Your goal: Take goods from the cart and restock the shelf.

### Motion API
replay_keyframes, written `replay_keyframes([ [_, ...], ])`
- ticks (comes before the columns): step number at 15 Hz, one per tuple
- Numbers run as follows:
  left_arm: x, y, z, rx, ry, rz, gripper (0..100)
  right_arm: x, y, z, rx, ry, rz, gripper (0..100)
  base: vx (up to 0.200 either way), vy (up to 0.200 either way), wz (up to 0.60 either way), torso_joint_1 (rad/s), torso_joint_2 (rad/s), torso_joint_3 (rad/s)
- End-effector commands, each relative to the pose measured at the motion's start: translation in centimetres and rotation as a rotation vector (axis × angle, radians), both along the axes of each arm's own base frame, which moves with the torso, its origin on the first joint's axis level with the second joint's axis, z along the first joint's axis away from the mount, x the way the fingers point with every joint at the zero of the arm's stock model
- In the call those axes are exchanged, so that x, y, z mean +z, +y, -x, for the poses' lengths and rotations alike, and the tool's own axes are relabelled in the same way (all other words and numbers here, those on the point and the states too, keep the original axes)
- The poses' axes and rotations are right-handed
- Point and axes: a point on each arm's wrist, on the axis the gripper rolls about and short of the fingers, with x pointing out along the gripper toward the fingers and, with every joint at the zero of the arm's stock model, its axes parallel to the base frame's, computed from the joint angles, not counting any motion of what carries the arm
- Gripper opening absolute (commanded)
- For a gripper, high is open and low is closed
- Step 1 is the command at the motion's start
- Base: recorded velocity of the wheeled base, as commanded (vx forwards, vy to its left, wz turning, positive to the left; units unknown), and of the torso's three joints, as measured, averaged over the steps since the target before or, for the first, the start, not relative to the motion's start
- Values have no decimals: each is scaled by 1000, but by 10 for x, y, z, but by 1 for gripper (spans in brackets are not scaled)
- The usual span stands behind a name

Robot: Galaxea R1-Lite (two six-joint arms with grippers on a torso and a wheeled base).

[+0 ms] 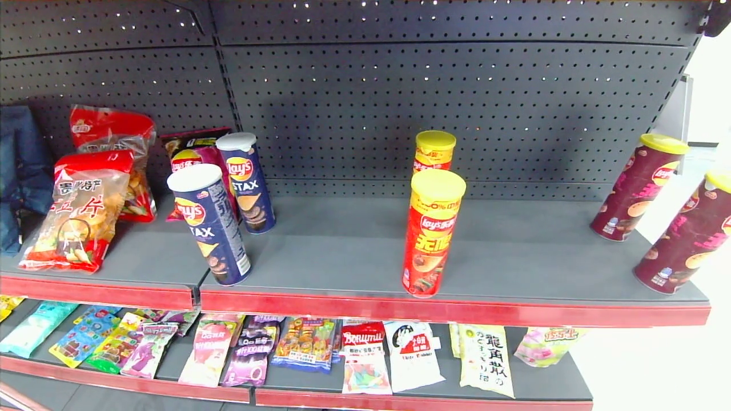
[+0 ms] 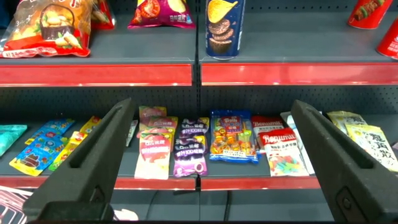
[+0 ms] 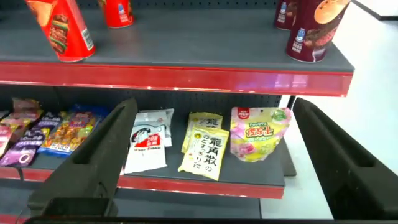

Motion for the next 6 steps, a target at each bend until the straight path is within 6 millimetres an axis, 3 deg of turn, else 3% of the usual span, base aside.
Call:
replay_keyframes([
  [1, 0, 0, 0, 0, 0, 0, 100, 0, 0, 0, -7, 0, -1, 100, 0, 0, 0, 0, 0, 0],
  [6, 0, 0, 0, 0, 0, 0, 100, 0, 0, 0, -12, 0, 5, 100, 0, 0, 0, 0, 0, 0],
])
